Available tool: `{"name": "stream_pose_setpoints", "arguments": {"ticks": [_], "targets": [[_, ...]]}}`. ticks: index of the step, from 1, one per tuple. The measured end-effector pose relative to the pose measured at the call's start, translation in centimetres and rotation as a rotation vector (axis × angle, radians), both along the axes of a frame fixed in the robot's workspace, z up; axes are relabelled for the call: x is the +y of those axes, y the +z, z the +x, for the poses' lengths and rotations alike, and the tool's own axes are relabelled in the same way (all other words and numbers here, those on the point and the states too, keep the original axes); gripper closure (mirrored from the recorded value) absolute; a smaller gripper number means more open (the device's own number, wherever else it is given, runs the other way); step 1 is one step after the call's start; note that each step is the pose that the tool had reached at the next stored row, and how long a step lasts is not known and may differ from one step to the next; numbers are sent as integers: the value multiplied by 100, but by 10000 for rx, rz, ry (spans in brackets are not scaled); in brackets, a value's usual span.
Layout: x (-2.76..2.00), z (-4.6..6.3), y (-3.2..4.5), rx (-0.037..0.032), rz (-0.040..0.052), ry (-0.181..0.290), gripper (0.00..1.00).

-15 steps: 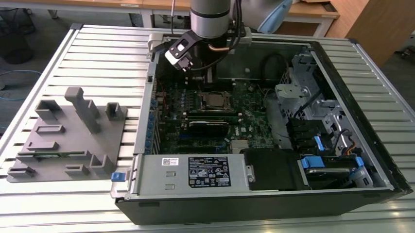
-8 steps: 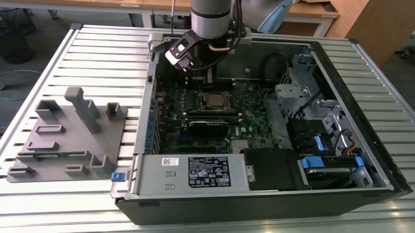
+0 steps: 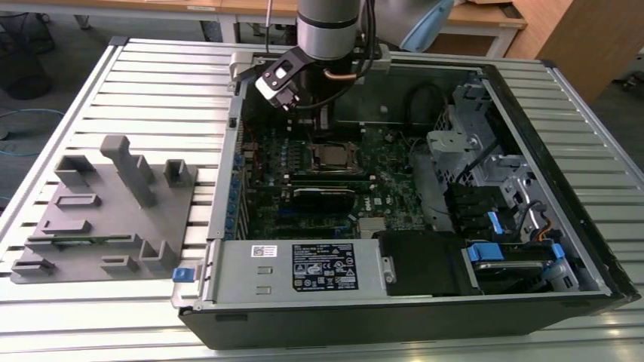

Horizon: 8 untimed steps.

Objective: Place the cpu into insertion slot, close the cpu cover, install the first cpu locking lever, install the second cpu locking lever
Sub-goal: 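Close the cpu cover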

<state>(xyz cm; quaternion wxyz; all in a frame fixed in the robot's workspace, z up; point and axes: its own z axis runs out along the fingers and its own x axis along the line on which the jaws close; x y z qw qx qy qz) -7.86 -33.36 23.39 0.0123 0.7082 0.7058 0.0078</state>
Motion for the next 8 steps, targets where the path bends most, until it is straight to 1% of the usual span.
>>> {"name": "stream_pose_setpoints", "arguments": {"ticks": [3,4,8], "targets": [[0,0,-2,0,1,24,89],[0,0,-2,0,1,101,89],[0,0,-6,0,2,802,89]]}}
